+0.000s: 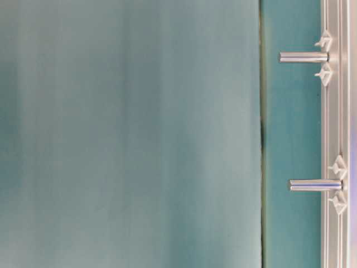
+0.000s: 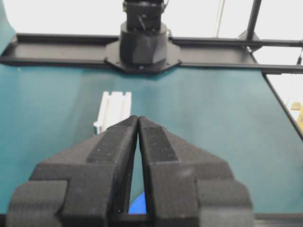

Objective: Insert the large gear onto the shaft.
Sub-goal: 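Move the left gripper from rest toward the blue gear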

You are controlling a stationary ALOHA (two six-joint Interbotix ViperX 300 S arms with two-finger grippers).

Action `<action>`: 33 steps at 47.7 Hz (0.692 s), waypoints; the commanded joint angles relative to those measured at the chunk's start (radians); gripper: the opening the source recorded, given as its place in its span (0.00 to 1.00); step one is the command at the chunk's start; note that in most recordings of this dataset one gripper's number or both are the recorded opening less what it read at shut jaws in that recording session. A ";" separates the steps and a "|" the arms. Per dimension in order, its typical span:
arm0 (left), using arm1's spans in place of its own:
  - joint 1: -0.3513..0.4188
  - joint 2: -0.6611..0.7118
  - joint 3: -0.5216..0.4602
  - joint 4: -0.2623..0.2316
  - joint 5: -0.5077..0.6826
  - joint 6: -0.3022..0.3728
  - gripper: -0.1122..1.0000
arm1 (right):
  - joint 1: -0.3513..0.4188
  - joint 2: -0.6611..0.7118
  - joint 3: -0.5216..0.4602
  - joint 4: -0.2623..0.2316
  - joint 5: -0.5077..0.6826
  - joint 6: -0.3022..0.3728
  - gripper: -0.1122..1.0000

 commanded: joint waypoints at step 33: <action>-0.074 0.252 -0.176 0.012 0.368 -0.112 0.10 | -0.038 -0.066 -0.057 0.018 0.545 0.083 0.21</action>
